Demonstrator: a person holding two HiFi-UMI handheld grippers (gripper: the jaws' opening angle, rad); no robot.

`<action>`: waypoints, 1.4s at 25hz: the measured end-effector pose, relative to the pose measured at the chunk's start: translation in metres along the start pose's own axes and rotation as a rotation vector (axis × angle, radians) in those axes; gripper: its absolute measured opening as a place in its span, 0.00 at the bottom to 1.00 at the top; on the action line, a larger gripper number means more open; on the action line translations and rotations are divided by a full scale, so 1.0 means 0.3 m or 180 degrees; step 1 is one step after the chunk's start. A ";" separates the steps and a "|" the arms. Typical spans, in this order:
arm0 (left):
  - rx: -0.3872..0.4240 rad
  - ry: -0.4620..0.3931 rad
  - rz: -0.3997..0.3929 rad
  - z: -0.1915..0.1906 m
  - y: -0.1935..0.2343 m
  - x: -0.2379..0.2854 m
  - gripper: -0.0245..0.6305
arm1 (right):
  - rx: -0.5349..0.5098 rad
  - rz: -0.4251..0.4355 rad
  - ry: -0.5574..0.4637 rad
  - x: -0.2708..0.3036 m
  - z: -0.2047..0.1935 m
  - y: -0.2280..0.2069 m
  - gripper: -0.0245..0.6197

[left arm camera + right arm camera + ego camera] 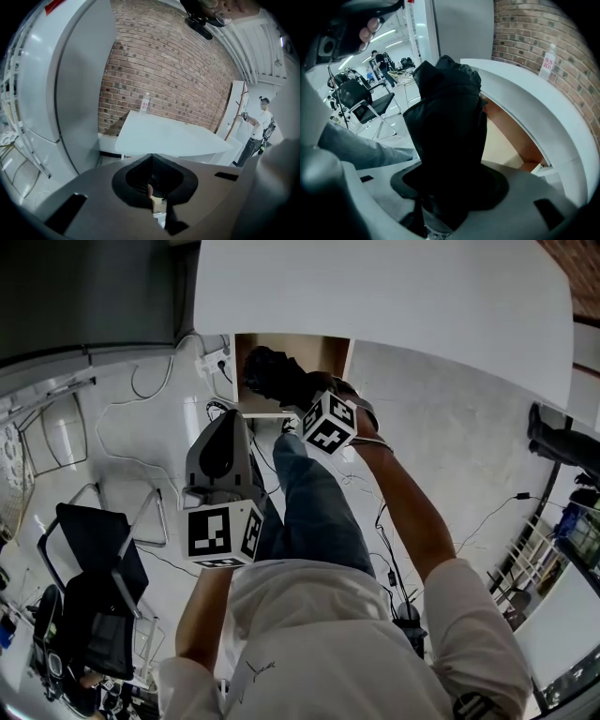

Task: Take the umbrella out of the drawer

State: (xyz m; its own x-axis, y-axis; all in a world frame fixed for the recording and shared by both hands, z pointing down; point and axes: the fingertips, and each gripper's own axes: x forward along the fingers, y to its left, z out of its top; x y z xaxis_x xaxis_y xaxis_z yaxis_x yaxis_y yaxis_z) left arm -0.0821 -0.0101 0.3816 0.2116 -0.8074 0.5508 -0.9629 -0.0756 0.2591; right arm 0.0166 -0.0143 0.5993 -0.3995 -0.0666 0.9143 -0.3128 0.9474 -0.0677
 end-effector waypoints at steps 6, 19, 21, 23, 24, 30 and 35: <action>0.0030 -0.0003 0.0002 0.027 -0.011 -0.022 0.06 | 0.0187 0.0000 -0.0089 -0.065 0.016 0.002 0.42; 0.0063 -0.0046 -0.0037 0.078 -0.084 -0.082 0.06 | 0.0220 -0.0061 -0.0209 -0.266 0.029 0.005 0.42; 0.0067 -0.0049 -0.0045 0.083 -0.096 -0.090 0.06 | 0.0251 -0.0064 -0.0248 -0.296 0.037 0.007 0.42; 0.0074 -0.0056 -0.0053 0.090 -0.107 -0.096 0.06 | 0.0252 -0.0082 -0.0276 -0.325 0.046 0.006 0.42; 0.0078 -0.0059 -0.0057 0.093 -0.112 -0.099 0.06 | 0.0247 -0.0093 -0.0288 -0.338 0.049 0.005 0.42; 0.0042 -0.0113 -0.0068 0.136 -0.137 -0.135 0.06 | 0.0210 -0.0131 -0.0357 -0.414 0.073 0.007 0.42; 0.0011 -0.0160 -0.0075 0.165 -0.148 -0.156 0.06 | 0.0214 -0.0151 -0.0450 -0.473 0.106 0.007 0.42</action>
State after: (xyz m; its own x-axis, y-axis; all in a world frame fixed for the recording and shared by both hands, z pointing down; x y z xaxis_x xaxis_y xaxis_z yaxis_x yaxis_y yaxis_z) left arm -0.0577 0.0021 0.3049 0.2257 -0.8336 0.5041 -0.9583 -0.0969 0.2688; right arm 0.0452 -0.0128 0.4566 -0.4987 -0.1588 0.8521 -0.3895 0.9193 -0.0566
